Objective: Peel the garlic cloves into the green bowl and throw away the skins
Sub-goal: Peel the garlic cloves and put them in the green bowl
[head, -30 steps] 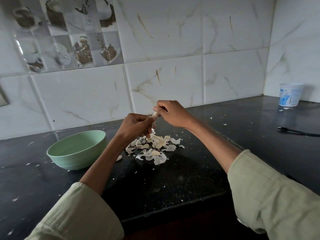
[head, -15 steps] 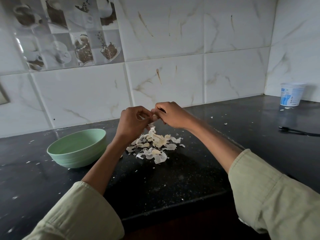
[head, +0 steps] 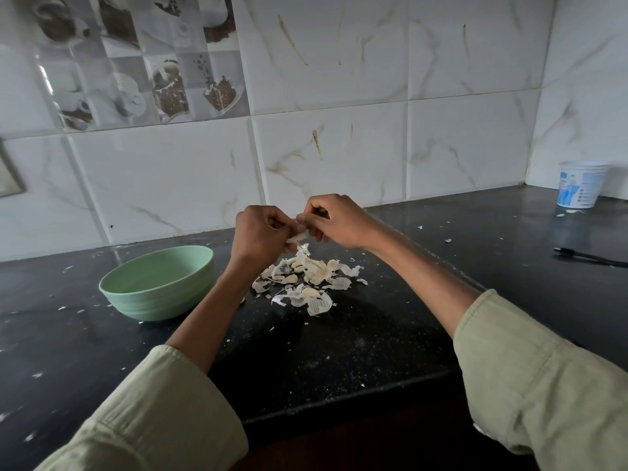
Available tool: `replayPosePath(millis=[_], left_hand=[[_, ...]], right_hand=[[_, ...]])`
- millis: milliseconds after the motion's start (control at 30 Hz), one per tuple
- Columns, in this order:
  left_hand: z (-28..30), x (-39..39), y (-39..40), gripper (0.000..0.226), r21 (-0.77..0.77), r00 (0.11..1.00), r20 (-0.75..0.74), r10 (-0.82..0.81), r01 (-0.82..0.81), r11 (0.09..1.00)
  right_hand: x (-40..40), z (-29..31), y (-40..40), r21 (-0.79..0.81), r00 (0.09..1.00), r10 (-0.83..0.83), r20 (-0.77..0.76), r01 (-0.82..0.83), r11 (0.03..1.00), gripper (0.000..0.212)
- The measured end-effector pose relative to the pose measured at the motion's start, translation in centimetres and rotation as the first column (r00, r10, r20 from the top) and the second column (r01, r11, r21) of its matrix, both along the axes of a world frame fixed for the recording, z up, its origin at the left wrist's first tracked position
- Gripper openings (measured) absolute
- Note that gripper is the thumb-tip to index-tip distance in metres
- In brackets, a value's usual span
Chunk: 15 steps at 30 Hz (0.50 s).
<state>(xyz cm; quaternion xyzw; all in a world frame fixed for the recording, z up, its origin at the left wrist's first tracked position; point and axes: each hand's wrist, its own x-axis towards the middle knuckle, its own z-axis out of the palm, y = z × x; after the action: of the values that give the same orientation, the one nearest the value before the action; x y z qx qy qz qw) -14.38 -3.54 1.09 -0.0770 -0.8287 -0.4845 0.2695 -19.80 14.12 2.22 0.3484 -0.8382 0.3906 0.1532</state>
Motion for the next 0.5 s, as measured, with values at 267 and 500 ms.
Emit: replayPosePath(millis=[267,500], left_hand=[[0.3,0.3,-0.1,0.005,0.227,0.992,0.045,-0.118,0.104,0.968],[0.1,-0.2,-0.4,0.004,0.162,0.986,0.108,-0.124,0.105,0.981]], right_hand=[[-0.5,0.1,0.4,-0.151,0.98,0.139,0.14,-0.117,0.981,0.015],[-0.7,0.3,1.1,-0.286,0.922,0.283,0.265,-0.205,0.936,0.008]])
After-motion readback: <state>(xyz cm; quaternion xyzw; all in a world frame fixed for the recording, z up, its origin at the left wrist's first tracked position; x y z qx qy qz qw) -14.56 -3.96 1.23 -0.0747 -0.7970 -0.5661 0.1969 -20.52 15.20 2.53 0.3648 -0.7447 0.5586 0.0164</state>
